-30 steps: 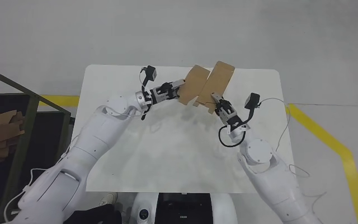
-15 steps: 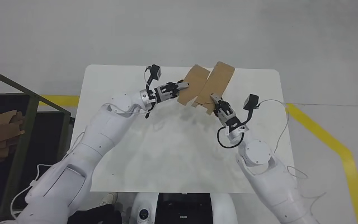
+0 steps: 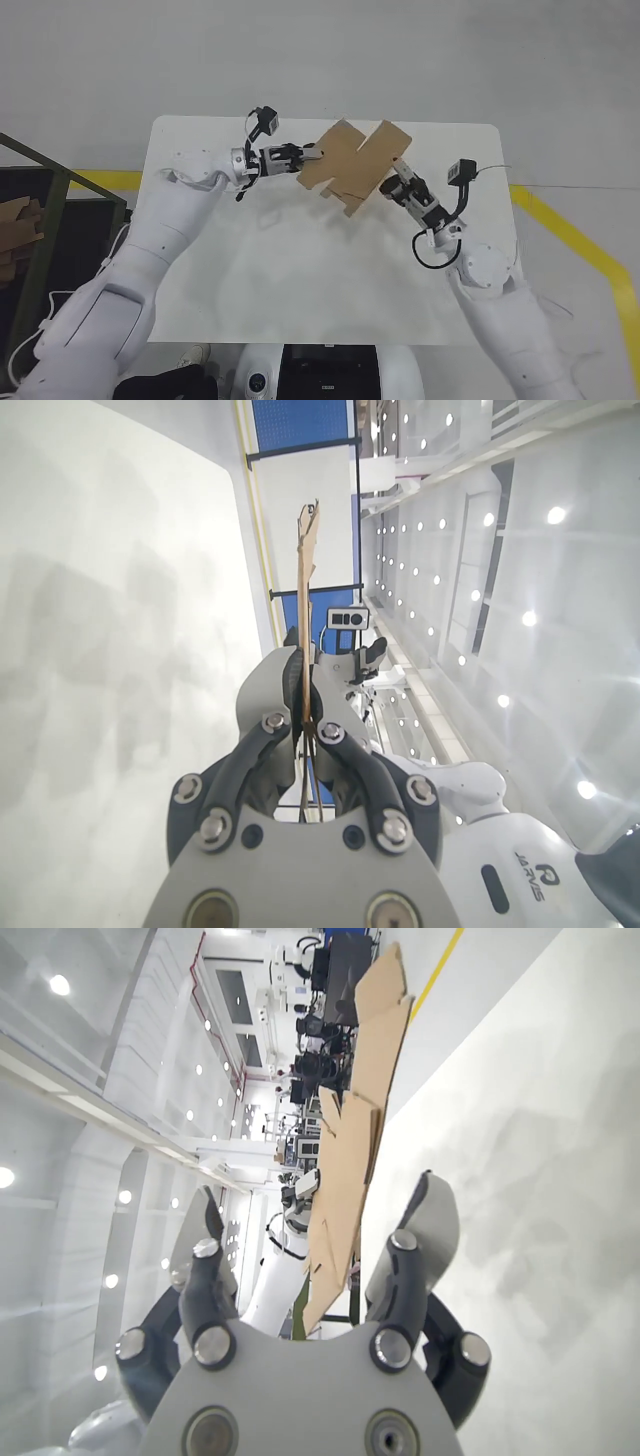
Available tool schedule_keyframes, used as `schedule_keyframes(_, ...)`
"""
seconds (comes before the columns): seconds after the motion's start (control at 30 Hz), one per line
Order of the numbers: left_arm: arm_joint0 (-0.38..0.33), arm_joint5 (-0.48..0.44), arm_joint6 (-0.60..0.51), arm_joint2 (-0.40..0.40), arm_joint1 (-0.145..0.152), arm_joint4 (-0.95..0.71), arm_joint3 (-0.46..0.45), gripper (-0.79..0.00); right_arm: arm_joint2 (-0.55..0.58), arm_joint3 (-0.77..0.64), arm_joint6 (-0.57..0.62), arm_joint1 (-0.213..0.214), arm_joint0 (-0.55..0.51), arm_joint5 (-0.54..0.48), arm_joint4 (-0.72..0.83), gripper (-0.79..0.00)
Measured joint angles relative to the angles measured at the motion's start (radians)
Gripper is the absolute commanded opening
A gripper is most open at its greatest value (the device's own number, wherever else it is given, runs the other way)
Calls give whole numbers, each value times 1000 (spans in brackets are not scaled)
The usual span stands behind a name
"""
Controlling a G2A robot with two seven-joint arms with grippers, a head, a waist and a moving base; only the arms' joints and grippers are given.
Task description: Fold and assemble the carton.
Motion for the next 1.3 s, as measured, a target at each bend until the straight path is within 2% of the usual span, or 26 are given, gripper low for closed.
schedule_keyframes(0.17, -7, 28, -140, -39, 11, -55, 10, -785, 53, 56, 215, 20, 1, -99, -27, 0)
schedule_keyframes(0.43, 5, 52, -310, -36, 18, -52, -42, -785, 87, 109, 351, 29, -10, -224, 54, 0)
schedule_keyframes(0.6, 9, 46, -331, -21, 13, -46, -59, -785, 77, 126, 433, 33, -1, -248, 58, -3)
schedule_keyframes(0.63, 7, 43, -324, -18, 12, -40, -58, -785, 75, 126, 444, 33, -1, -248, 59, -139)
schedule_keyframes(0.73, 2, 39, -313, -9, 8, -27, -52, -785, 69, 120, 466, 35, -4, -253, 64, -379)
schedule_keyframes(1.0, -14, 35, -316, 5, -1, -18, -33, -785, 63, 110, 481, 38, -7, -255, 60, -542)
schedule_keyframes(1.1, -18, 33, -315, 6, -3, -16, -25, -785, 59, 106, 484, 39, -7, -256, 59, -634)
schedule_keyframes(1.2, -22, 32, -316, 6, -5, -15, -18, -785, 56, 107, 487, 39, -5, -254, 62, -785)
schedule_keyframes(1.27, -23, 28, -315, 6, -6, -12, -15, -785, 54, 109, 486, 40, -4, -251, 62, -785)
schedule_keyframes(1.3, -24, 23, -312, 5, -6, -11, -14, -619, 53, 110, 484, 40, -3, -247, 61, -785)
